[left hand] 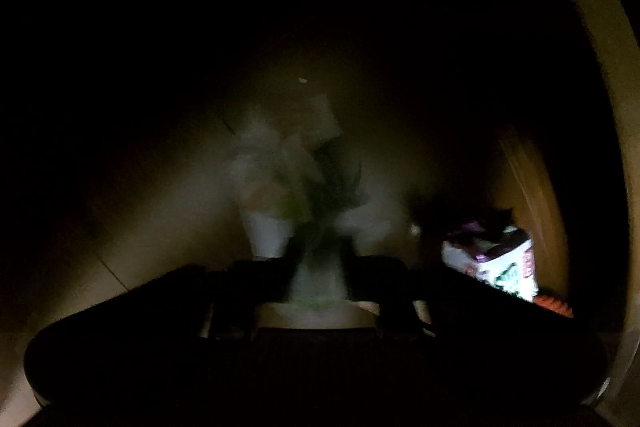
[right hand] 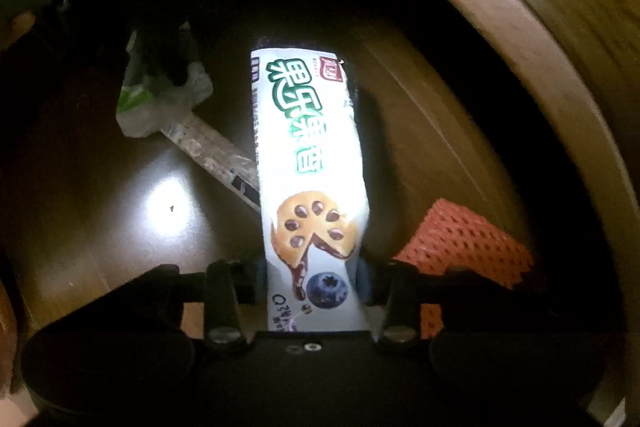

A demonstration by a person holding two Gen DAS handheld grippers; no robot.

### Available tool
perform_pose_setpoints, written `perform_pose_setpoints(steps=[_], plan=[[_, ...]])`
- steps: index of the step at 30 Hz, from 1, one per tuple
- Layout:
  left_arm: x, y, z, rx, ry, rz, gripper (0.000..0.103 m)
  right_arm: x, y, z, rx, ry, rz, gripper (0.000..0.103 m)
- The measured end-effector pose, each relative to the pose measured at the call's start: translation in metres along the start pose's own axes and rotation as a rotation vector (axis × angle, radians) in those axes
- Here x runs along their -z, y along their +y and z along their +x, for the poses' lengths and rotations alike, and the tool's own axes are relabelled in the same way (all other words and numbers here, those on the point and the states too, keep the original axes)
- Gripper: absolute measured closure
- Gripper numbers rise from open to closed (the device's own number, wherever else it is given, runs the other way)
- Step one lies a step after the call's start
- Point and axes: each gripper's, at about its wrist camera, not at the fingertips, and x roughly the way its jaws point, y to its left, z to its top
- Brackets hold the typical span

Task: Collect trash
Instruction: 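Grasp the white cookie wrapper with the right gripper while the left grasps the clear plastic bag, then lift the cookie wrapper and plastic bag up over the teal wastebasket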

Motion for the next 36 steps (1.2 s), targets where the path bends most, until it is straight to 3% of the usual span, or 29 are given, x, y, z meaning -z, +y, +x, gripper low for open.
perform_pose_setpoints(steps=[8,16,27,36], plan=[[0.019,-0.002,-0.031,-0.017,-0.017,0.103,0.096,0.011,-0.002,-0.046,-0.044,-0.017,0.216,0.068],[0.060,0.002,-0.116,0.016,-0.033,0.201,0.096,0.019,0.015,-0.126,-0.069,-0.029,0.353,0.069],[0.122,-0.002,-0.329,0.090,-0.126,0.455,0.096,0.010,0.036,-0.321,-0.034,-0.151,0.465,0.069],[0.143,-0.012,-0.504,0.167,-0.234,0.556,0.096,-0.014,0.061,-0.497,-0.001,-0.290,0.450,0.069]])
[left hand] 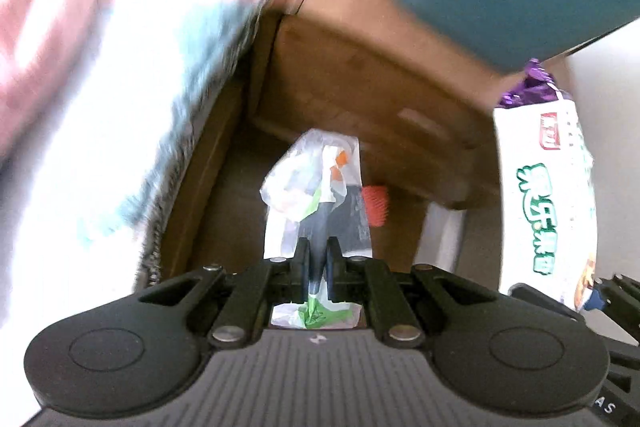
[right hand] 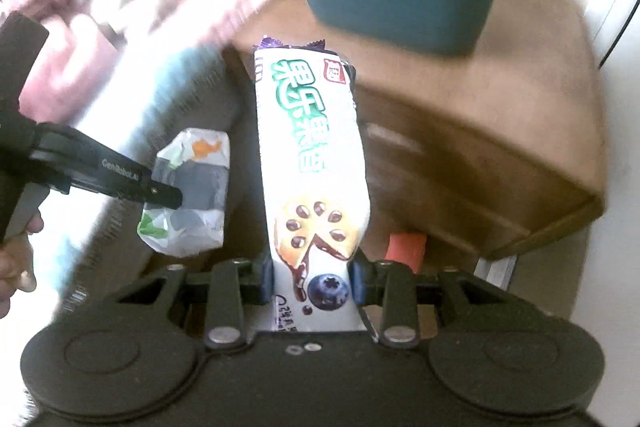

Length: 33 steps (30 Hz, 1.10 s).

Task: Collect trash
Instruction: 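Lift the cookie wrapper and plastic bag up over the teal wastebasket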

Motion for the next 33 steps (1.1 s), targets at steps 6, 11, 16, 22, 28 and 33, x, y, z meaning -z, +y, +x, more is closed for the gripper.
perform_pose_setpoints(steps=[6,11,16,22,28,33], plan=[[-0.002,-0.022,-0.087,0.076,-0.070,0.084,0.096,-0.027,0.021,-0.077,0.011,-0.074,0.006,0.069],[-0.006,-0.028,-0.168,0.153,-0.137,0.072,0.096,-0.050,0.034,-0.140,0.017,-0.134,0.037,0.069],[-0.022,-0.030,-0.230,0.198,-0.260,0.076,0.096,-0.081,0.036,-0.202,0.035,-0.244,0.059,0.069],[-0.049,-0.048,-0.289,0.215,-0.375,0.116,0.096,-0.112,0.030,-0.239,0.047,-0.332,0.089,0.069],[-0.089,-0.082,-0.309,0.213,-0.454,0.170,0.096,-0.145,0.012,-0.248,0.061,-0.374,0.110,0.069],[-0.137,-0.111,-0.292,0.194,-0.470,0.178,0.096,-0.185,-0.019,-0.229,0.058,-0.360,0.104,0.069]])
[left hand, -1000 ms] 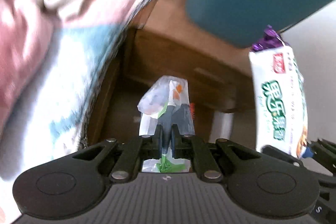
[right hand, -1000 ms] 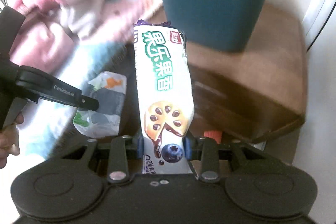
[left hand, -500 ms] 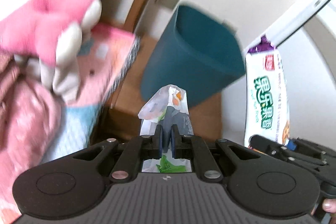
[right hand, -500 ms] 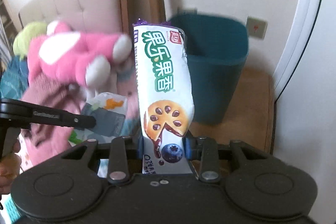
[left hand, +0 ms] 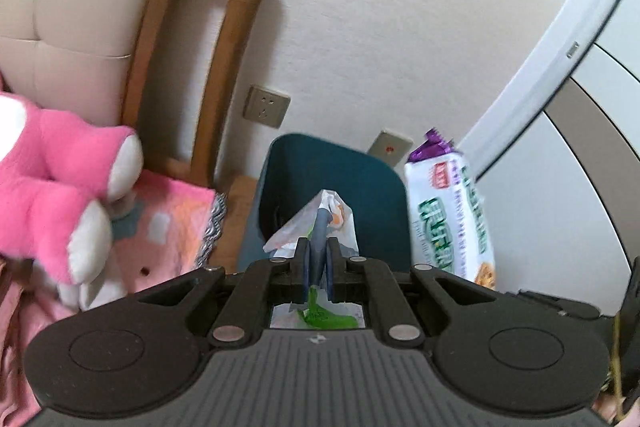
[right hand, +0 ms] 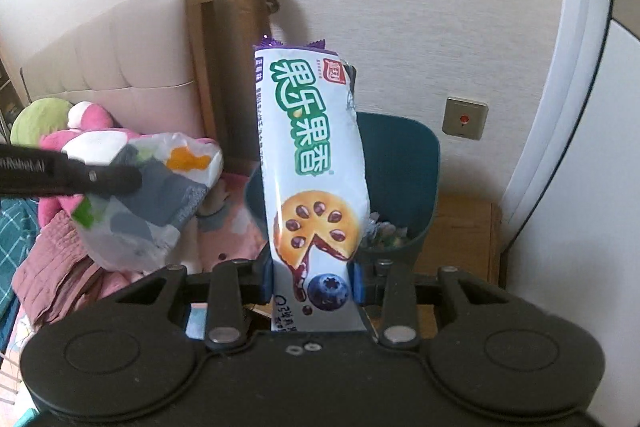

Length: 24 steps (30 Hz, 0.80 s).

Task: Collect trash
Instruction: 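Lift the cookie wrapper and plastic bag up over the teal wastebasket, then open both grippers to drop the wrapper and bag into the wastebasket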

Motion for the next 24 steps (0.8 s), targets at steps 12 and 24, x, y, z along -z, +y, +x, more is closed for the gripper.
perform_pose_setpoints(steps=[12,24], plan=[[-0.053,-0.030,0.136,-0.138,0.086,-0.011,0.096,-0.065,-0.062,0.112,-0.021,0.149,-0.047,0.068],[-0.042,-0.032,0.228,-0.240,0.267,0.073,0.096,-0.071,-0.063,0.176,0.004,0.297,-0.144,0.061]])
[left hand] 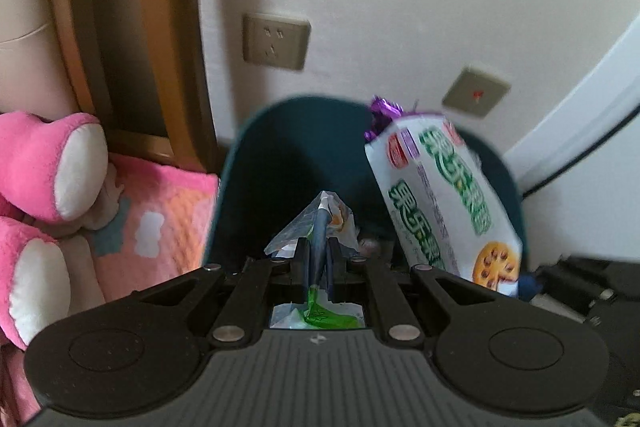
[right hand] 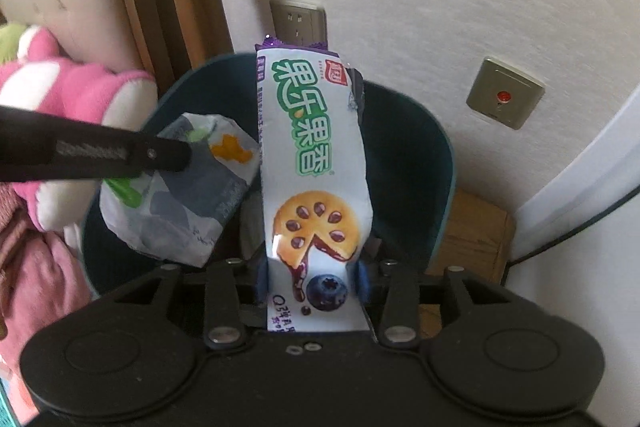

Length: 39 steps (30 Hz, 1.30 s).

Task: Collect trash
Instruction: 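Open both grippers to drop the wrapper and bag into the wastebasket, then lower both tools back down to the trash under the nightstand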

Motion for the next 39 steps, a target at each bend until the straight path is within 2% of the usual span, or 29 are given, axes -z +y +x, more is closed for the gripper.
perform_pose_setpoints(steps=[8,13,15,18,19,21,22,24,32,39], plan=[[0.010,-0.018,0.034,-0.007,0.108,0.057,0.096,0.008,0.011,0.010,0.001,0.046,-0.086,0.056],[0.017,-0.021,0.042,-0.017,0.146,0.060,0.095,0.011,0.012,0.017,0.012,0.049,-0.144,0.048],[0.017,-0.019,0.044,-0.007,0.159,0.050,0.091,0.013,0.012,0.017,0.005,0.051,-0.153,0.040],[0.017,-0.017,0.042,-0.001,0.160,0.036,0.086,0.018,0.012,0.014,0.006,0.032,-0.171,0.040],[0.017,-0.016,0.040,0.002,0.155,0.033,0.084,0.019,0.012,0.011,0.011,0.020,-0.173,0.040],[0.015,-0.013,0.033,0.010,0.139,0.023,0.071,0.020,0.010,0.005,0.010,0.006,-0.159,0.040],[0.015,-0.011,0.029,0.016,0.128,0.019,0.068,0.019,0.008,0.004,0.004,0.000,-0.149,0.039],[0.014,-0.010,0.021,0.020,0.103,0.016,0.055,0.020,0.007,-0.003,-0.002,-0.017,-0.137,0.037],[0.014,-0.008,-0.032,0.054,-0.007,0.027,0.052,0.025,-0.002,-0.037,-0.002,-0.097,-0.081,0.037],[0.034,0.001,-0.091,0.078,-0.110,0.070,0.047,0.042,0.009,-0.077,-0.016,-0.180,-0.008,0.034]])
